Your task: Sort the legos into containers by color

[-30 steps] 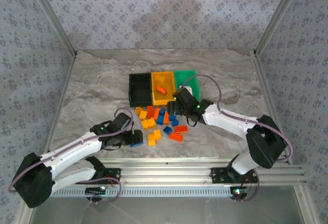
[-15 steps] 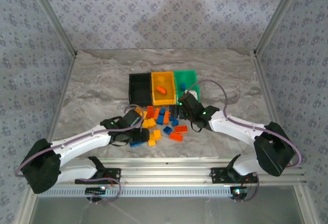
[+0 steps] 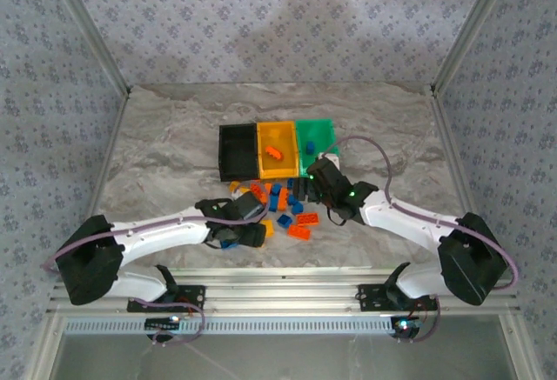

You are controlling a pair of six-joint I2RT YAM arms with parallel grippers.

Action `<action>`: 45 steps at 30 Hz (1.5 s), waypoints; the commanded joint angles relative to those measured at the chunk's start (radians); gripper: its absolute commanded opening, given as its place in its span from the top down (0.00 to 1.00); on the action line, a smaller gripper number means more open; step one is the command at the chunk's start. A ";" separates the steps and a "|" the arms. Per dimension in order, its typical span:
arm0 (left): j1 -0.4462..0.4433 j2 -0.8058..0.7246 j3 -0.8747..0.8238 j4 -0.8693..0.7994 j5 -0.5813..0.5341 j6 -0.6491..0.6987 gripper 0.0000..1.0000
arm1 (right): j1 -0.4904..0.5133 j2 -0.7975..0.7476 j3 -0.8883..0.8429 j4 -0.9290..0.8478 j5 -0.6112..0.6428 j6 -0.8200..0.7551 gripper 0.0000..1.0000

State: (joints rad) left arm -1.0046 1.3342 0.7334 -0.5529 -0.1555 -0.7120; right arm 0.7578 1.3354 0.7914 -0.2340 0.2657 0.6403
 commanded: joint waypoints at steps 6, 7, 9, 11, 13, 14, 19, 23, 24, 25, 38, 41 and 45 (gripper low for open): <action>-0.078 0.032 0.092 -0.003 -0.051 0.048 0.22 | -0.018 -0.048 -0.034 0.002 0.021 0.022 0.06; -0.081 0.046 0.088 0.007 -0.041 0.048 0.22 | -0.019 -0.051 -0.037 0.004 0.021 0.022 0.06; -0.084 0.081 0.082 0.025 -0.025 0.047 0.23 | -0.023 -0.056 -0.042 0.005 0.021 0.025 0.06; -0.089 0.120 0.081 0.049 -0.012 0.052 0.25 | -0.027 -0.058 -0.043 0.004 0.018 0.025 0.06; -0.091 0.154 0.083 0.068 -0.012 0.055 0.26 | -0.028 -0.062 -0.046 0.001 0.017 0.025 0.06; -0.091 0.170 0.086 0.073 -0.013 0.057 0.27 | -0.028 -0.064 -0.046 -0.001 0.017 0.025 0.06; -0.091 0.209 0.084 0.071 -0.020 0.055 0.34 | -0.031 -0.086 -0.055 -0.004 0.019 0.027 0.06; -0.090 0.230 0.080 0.060 -0.027 0.052 0.39 | -0.033 -0.100 -0.063 -0.004 0.019 0.030 0.06; -0.091 0.236 0.077 0.056 -0.026 0.050 0.41 | -0.032 -0.099 -0.062 -0.004 0.019 0.030 0.06; -0.091 0.242 0.078 0.053 -0.028 0.049 0.43 | -0.034 -0.100 -0.064 -0.003 0.017 0.031 0.06; -0.078 0.122 0.081 0.008 -0.031 0.034 0.70 | -0.046 -0.101 -0.049 -0.015 0.007 0.035 0.05; -0.037 0.041 0.077 0.000 -0.011 0.033 0.72 | -0.047 -0.104 -0.047 -0.012 0.004 0.036 0.05; 0.060 -0.053 0.113 -0.005 0.015 0.061 0.72 | -0.049 -0.107 -0.045 -0.013 0.000 0.038 0.05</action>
State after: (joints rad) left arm -1.0004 1.3350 0.8097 -0.5236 -0.1558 -0.6716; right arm 0.7155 1.2503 0.7368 -0.2314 0.2649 0.6628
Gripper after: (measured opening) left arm 0.316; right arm 0.946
